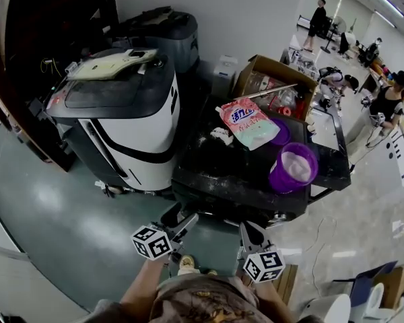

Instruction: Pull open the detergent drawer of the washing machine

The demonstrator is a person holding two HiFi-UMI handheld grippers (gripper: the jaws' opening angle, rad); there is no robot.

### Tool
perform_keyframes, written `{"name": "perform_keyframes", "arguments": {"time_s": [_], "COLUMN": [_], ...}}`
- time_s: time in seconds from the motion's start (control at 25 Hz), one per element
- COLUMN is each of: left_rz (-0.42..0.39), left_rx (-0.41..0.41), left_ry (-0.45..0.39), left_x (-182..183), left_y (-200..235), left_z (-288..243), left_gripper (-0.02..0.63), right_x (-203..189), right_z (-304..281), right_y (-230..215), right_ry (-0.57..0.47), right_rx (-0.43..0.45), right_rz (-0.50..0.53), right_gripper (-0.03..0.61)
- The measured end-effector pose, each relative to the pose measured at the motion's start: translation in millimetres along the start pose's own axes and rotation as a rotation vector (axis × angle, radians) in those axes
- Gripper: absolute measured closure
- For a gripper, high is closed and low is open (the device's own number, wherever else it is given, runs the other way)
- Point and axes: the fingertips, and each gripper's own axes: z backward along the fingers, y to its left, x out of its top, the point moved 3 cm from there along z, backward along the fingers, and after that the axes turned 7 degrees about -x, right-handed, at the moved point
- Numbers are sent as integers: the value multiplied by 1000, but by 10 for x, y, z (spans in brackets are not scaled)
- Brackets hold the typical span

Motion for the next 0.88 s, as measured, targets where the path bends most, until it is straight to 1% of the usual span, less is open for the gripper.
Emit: {"name": "perform_keyframes", "arguments": {"time_s": [0.24,0.56,0.68,0.88], "left_rz": [73,216,241,247], "left_rx": [2,7,4,12], "left_ry": [3,-26,-17,33], "left_x": [-306,-624,-721,-910], "left_y": [339,826,978,1238], "left_z": [-139,-303,-364,-473], "left_gripper": [264,265,265,265], "right_x": [-47,-142,-172,-245], "right_z": [110,248,301,356], "right_y": [-97,-254,-314,-380], "right_ry": [19,52,64,92], "right_rx": [-37,-103,-131,-169], "right_rz": [0,-3,-6,0], "right_gripper": [574,574,574,574]}}
